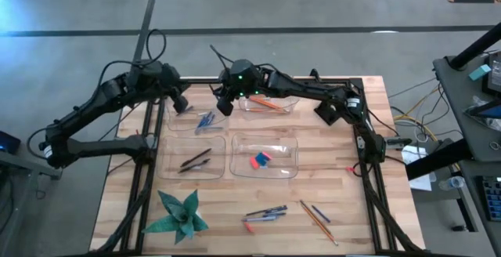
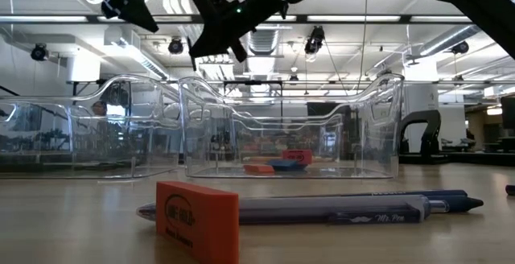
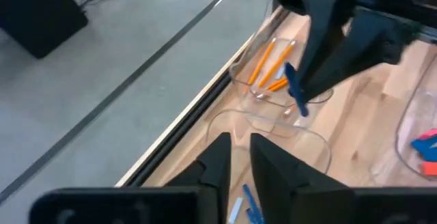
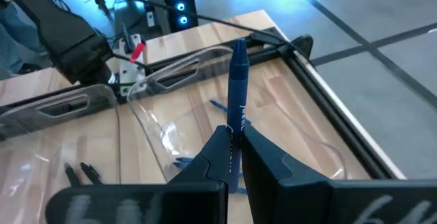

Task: Sort crayons/erasers/pens/pencils in bins
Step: Put the blue crayon into the top left transparent bin

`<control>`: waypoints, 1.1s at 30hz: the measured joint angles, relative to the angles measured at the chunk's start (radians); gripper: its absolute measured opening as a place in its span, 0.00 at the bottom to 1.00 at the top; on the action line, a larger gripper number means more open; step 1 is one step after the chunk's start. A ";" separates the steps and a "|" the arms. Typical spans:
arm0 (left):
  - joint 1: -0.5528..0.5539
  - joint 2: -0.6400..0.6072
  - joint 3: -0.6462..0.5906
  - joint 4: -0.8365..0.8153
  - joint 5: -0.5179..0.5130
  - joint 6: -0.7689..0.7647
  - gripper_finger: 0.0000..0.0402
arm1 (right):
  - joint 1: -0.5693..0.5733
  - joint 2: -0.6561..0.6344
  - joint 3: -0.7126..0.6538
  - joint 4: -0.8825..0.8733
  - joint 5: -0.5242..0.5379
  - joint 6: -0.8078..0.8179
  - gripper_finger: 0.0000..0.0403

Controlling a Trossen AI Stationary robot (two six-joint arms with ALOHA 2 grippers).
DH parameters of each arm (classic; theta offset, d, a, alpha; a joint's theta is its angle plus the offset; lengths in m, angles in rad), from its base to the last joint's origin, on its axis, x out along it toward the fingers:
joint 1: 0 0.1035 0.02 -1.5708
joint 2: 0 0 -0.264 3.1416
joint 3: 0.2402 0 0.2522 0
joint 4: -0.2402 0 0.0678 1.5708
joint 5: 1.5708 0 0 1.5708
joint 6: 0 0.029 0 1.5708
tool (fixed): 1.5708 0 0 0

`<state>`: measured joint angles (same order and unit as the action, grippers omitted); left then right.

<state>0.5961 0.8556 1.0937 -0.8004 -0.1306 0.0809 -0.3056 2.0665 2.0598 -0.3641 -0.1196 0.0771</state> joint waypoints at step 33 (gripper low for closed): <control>0.000 0.066 0.011 0.202 0.241 0.188 0.43 | -0.004 -0.028 0.123 -0.104 -0.065 -0.386 0.04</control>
<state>0.5961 0.9214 1.1046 -0.5985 0.1107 0.2684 -0.3099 2.0380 2.1832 -0.4683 -0.1850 -0.3087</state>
